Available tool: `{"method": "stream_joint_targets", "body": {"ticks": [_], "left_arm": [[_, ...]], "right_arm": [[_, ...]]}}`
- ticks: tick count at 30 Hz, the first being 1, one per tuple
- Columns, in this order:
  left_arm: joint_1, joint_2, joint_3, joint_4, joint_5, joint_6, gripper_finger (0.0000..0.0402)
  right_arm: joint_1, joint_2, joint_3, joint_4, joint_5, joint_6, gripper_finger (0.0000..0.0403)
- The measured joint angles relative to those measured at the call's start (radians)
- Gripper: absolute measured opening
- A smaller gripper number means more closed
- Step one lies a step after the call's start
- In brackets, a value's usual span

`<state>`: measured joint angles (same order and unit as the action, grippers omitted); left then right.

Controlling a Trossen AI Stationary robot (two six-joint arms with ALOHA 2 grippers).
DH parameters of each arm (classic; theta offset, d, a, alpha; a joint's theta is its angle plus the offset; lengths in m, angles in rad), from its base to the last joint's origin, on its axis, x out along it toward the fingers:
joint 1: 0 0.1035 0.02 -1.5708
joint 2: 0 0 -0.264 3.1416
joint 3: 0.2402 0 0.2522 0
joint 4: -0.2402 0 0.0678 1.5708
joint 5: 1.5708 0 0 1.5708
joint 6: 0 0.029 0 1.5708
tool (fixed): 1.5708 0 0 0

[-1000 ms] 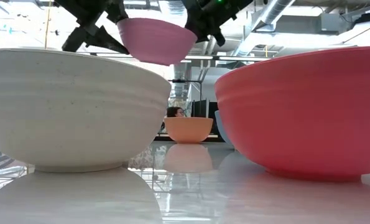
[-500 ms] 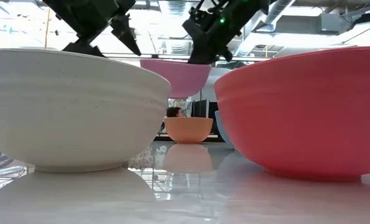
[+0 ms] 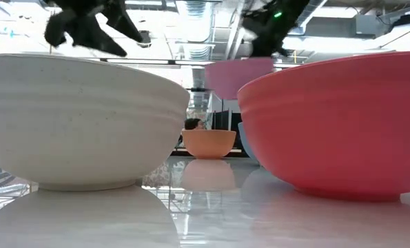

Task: Nest bowls inside each other
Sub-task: Stack the pink bowl on top of the green bowl

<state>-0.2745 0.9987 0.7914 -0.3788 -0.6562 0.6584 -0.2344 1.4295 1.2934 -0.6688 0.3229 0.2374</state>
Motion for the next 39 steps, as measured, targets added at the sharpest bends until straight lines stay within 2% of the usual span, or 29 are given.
{"method": "stream_joint_targets", "body": {"ticks": [4,8,12,16,20,28,34,39], "left_arm": [[0.0,-0.126,0.0,-0.028,0.094,-0.097,0.0279],[0.0,-0.225,0.0,-0.012,0.127,-0.15,0.0279],[0.0,-0.282,-0.001,-0.012,0.156,-0.213,0.0279],[0.0,-0.303,-0.001,-0.013,0.166,-0.278,0.0279],[0.0,-0.308,-0.001,-0.014,0.191,-0.305,0.0279],[0.0,-0.307,-0.001,-0.014,0.2,-0.308,0.0279],[0.0,-0.307,-0.001,-0.014,0.199,-0.315,0.0279],[0.0,-0.307,-0.001,-0.013,0.199,-0.313,0.0279]], "right_arm": [[-0.05,-0.152,0.0,-0.216,0.008,0.086,0.0008],[-0.058,-0.287,-0.011,-0.347,0.035,0.2,0.0008],[-0.018,-0.362,-0.011,-0.505,0.095,0.361,0.0008],[0.073,-0.387,-0.018,-0.637,0.146,0.524,0.0008],[0.179,-0.42,-0.092,-0.659,0.155,0.633,0.0008],[0.343,-0.565,-0.307,-0.632,0.223,0.9,0.0008],[0.448,-0.643,-0.407,-0.709,0.252,1.122,0.0008],[0.509,-0.664,-0.467,-0.726,0.258,1.218,0.0008]]}}
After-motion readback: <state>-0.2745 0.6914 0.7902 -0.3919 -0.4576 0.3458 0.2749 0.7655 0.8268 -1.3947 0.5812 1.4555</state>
